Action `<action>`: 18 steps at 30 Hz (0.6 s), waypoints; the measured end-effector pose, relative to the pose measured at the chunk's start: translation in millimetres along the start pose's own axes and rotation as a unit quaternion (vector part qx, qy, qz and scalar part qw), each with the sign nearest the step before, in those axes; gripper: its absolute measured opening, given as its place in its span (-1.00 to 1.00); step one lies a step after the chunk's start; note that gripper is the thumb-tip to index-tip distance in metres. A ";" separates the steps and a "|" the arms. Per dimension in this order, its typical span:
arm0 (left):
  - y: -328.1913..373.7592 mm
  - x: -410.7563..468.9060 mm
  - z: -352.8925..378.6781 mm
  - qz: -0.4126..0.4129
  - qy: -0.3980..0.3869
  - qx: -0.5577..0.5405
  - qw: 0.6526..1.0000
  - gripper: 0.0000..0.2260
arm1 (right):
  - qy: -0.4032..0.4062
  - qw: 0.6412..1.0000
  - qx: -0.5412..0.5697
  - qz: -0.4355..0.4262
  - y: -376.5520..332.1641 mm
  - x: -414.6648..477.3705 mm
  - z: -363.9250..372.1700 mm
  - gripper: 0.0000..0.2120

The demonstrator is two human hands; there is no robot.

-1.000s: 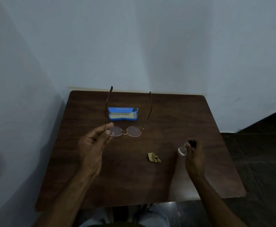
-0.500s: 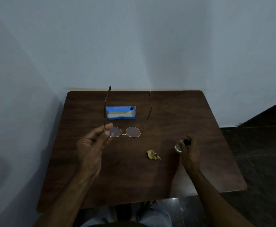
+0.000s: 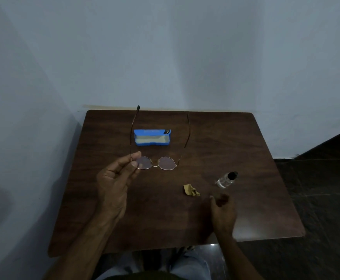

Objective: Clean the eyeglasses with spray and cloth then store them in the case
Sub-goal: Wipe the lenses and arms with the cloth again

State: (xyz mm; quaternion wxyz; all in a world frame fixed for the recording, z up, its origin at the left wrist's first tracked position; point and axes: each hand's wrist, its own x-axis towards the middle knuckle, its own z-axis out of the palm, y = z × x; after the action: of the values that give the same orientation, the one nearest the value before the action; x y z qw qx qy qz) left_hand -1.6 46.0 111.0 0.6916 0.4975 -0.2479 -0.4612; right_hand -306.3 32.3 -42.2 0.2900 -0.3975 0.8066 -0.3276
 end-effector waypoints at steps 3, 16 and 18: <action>-0.7 -3.3 -2.6 -0.003 0.000 0.002 1.000 -0.76 | -0.049 0.995 -0.053 -0.068 -4.6 -15.7 17.9 -0.85; -0.1 -11.5 -6.2 -0.005 -0.004 -0.013 1.000 -0.77 | -0.229 0.955 -0.130 -0.137 -70.6 4.5 41.2 -0.78; 2.4 -11.1 -6.5 -0.006 0.001 -0.026 1.000 -0.78 | -0.228 0.971 0.065 -0.018 -90.0 -6.4 34.6 -0.79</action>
State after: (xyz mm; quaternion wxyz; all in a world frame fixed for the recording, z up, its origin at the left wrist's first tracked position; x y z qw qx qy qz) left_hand -0.4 59.0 112.0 0.7016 0.4817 -0.2323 -0.4709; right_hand -237.2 -15.0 6.1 0.4857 -0.4568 0.6886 -0.2851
